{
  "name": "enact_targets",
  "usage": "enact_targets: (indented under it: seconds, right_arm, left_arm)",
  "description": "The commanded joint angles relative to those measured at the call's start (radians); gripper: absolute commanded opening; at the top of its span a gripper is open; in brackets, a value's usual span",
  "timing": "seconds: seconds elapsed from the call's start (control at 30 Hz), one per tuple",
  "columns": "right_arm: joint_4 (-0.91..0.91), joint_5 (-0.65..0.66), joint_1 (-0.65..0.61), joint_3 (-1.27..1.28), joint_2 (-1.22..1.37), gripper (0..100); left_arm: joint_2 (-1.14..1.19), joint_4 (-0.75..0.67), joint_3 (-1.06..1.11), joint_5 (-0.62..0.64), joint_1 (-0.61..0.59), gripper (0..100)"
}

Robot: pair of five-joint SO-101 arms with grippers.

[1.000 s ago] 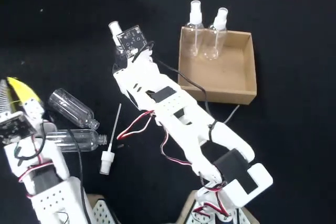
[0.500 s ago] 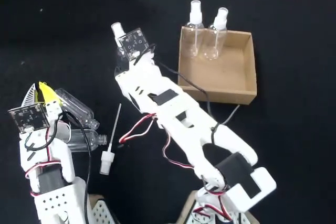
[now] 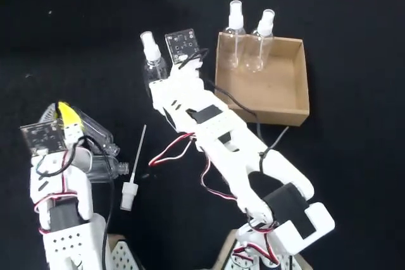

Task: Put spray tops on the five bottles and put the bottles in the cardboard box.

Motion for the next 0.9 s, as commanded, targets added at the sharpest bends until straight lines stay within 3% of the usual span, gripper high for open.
enact_targets:
  seconds: [0.0, 0.57, 0.87]
  right_arm:
    - [0.006, 0.005, -0.028, -0.002, -0.068, 35.6]
    - [-0.055, 0.006, -0.077, -0.035, -0.053, 35.7]
    - [-0.084, 0.006, -0.074, -0.14, 0.111, 35.7]
  left_arm:
    - [-0.005, 0.068, 0.01, -0.002, 0.068, 4]
    - [-0.005, 0.077, 0.01, -0.002, 0.079, 4]
    - [-0.005, 0.077, 0.01, -0.002, 0.079, 4]
